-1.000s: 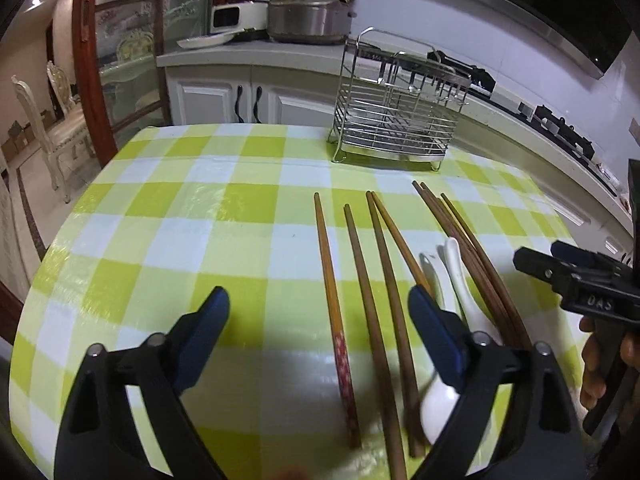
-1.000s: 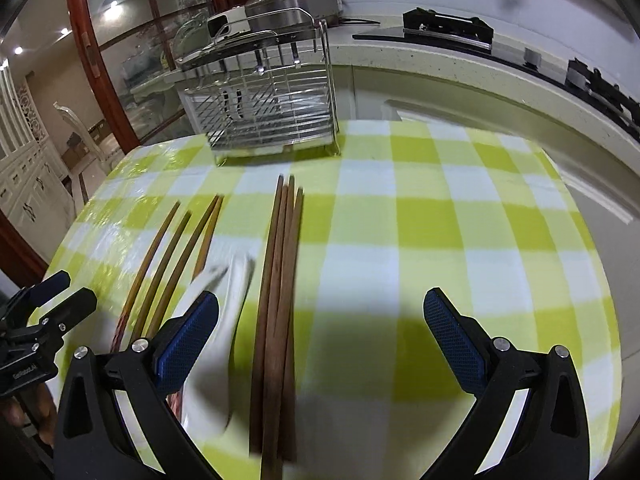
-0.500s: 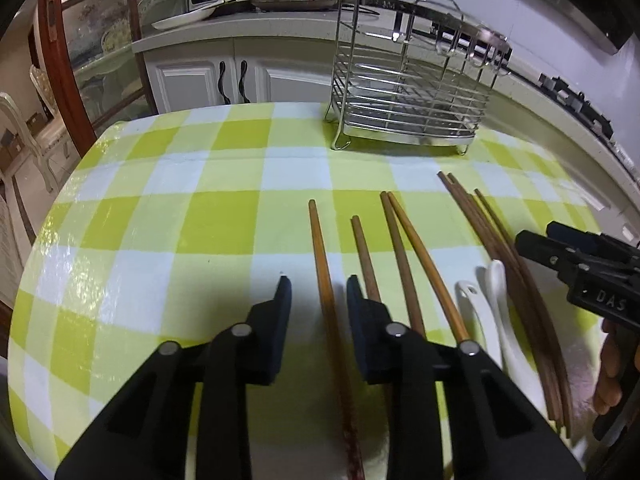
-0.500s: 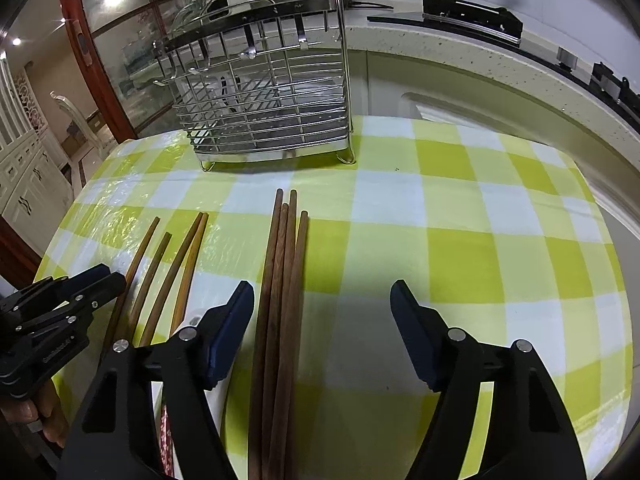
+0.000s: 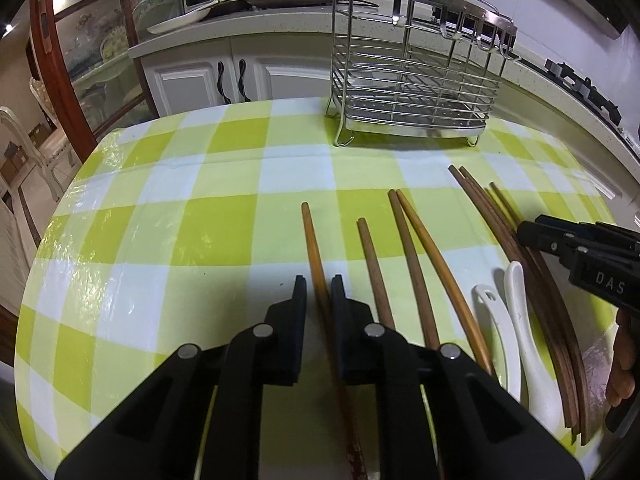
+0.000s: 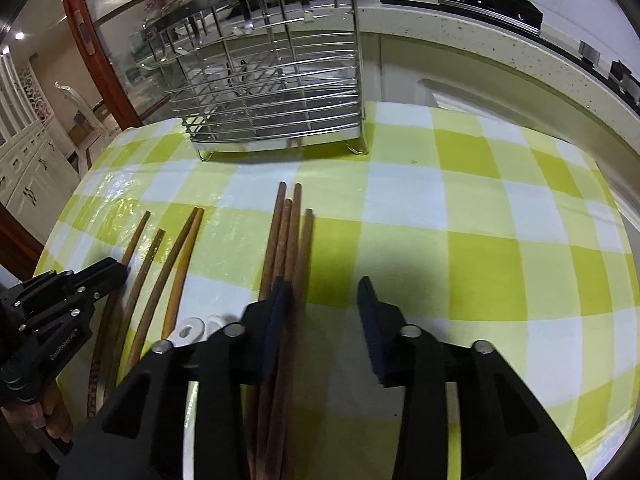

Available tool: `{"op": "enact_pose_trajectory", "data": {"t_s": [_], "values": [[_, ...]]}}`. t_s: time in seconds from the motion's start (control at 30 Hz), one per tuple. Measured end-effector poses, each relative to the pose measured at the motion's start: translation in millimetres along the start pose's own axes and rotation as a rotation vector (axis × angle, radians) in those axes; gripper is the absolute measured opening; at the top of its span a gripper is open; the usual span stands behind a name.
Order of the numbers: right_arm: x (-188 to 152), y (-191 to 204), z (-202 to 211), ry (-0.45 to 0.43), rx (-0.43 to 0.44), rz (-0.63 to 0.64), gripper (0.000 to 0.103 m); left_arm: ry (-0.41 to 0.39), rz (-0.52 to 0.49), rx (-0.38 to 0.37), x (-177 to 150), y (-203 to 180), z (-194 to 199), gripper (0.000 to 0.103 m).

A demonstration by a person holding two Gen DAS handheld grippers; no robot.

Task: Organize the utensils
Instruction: 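Grasp the red-patterned chopstick with the left tool while the right tool grasps a brown chopstick, then lift the chopsticks upright and carry both tools toward the wire utensil rack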

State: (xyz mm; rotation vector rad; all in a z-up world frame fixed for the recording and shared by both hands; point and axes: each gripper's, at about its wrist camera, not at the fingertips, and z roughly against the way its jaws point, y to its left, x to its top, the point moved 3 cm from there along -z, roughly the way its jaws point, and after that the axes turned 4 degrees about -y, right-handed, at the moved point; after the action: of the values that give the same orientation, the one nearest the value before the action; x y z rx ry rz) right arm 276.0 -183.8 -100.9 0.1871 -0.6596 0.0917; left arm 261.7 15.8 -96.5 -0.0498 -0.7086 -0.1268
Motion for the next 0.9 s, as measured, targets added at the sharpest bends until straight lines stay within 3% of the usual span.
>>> {"op": "enact_pose_trajectory", "data": {"t_s": [0.3, 0.57, 0.67, 0.9], "values": [[-3.8, -4.4, -0.9, 0.016, 0.039, -0.006, 0.012, 0.001, -0.002, 0.001, 1.4, 1.6, -1.4, 0.009], [-1.6, -6.7, -3.5, 0.031, 0.045, -0.003, 0.012, 0.016, -0.043, 0.012, 3.5, 0.1, -3.3, 0.009], [-1.2, -14.0, -2.5, 0.035, 0.068, -0.029, 0.007, 0.020, -0.031, -0.004, 4.0, 3.2, -0.7, 0.007], [2.6, -14.6, 18.1, 0.002, 0.071, -0.015, 0.007, -0.022, -0.021, -0.013, 8.5, 5.3, 20.2, 0.007]]}}
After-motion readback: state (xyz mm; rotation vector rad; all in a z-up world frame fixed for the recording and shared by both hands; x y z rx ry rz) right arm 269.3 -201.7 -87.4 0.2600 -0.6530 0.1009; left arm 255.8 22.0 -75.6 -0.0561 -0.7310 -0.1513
